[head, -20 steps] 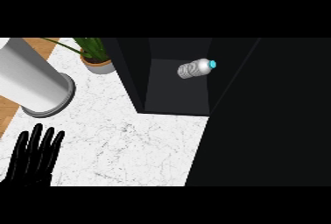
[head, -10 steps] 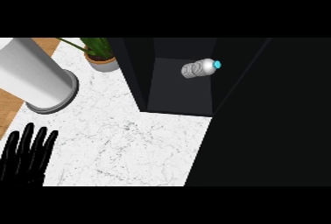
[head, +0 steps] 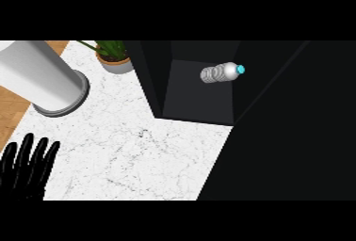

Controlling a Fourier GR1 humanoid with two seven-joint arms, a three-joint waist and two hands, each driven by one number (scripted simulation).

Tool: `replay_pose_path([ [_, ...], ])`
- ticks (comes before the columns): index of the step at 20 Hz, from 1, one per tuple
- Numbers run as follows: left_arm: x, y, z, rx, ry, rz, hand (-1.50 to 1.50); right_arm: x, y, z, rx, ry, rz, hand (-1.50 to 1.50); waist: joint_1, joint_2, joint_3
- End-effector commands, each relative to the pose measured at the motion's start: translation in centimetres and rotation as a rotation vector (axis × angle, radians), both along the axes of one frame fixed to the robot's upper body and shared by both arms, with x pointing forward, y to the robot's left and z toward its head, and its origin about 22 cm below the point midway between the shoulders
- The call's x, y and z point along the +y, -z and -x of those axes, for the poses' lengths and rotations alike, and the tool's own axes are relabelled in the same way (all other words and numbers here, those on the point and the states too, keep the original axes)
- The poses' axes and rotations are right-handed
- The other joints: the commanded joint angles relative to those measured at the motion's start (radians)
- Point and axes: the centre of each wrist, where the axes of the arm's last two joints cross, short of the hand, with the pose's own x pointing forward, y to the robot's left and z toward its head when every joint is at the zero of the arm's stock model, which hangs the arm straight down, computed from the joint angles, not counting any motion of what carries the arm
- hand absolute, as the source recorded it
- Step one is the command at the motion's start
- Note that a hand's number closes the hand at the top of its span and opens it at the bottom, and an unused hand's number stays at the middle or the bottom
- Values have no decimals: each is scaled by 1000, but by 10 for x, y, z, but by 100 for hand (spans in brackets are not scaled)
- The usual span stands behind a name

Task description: Pick up the bottled water, place it into the cabinet and close the cabinet

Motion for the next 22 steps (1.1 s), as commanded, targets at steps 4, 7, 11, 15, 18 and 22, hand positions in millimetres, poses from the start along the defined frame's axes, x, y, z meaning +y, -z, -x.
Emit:
replay_pose_path([
  [4, -1, -3, -2, -32, 56, 2, -150, 44, 31, -13, 332, -134, -72, 150, 67, 36, -2],
  [7, 5, -6, -5, -33, 64, -16, -150, 47, 39, -15, 435, -198, -96, 150, 77, 38, -1],
  [11, 9, -4, -4, -20, 50, -5, -150, 34, 38, -30, 481, -50, -189, 150, 45, 25, 2],
  [15, 15, -2, 0, -14, 11, -12, -150, 10, 33, -36, 436, 142, -314, 150, 13, 15, 4],
  [18, 16, -4, -1, -32, 4, -8, -150, 1, 37, -39, 452, 248, -344, 150, -1, 16, 3],
  [22, 15, -2, 1, -16, 12, 2, -150, -2, 44, -47, 475, 309, -377, 150, 1, 21, 4],
])
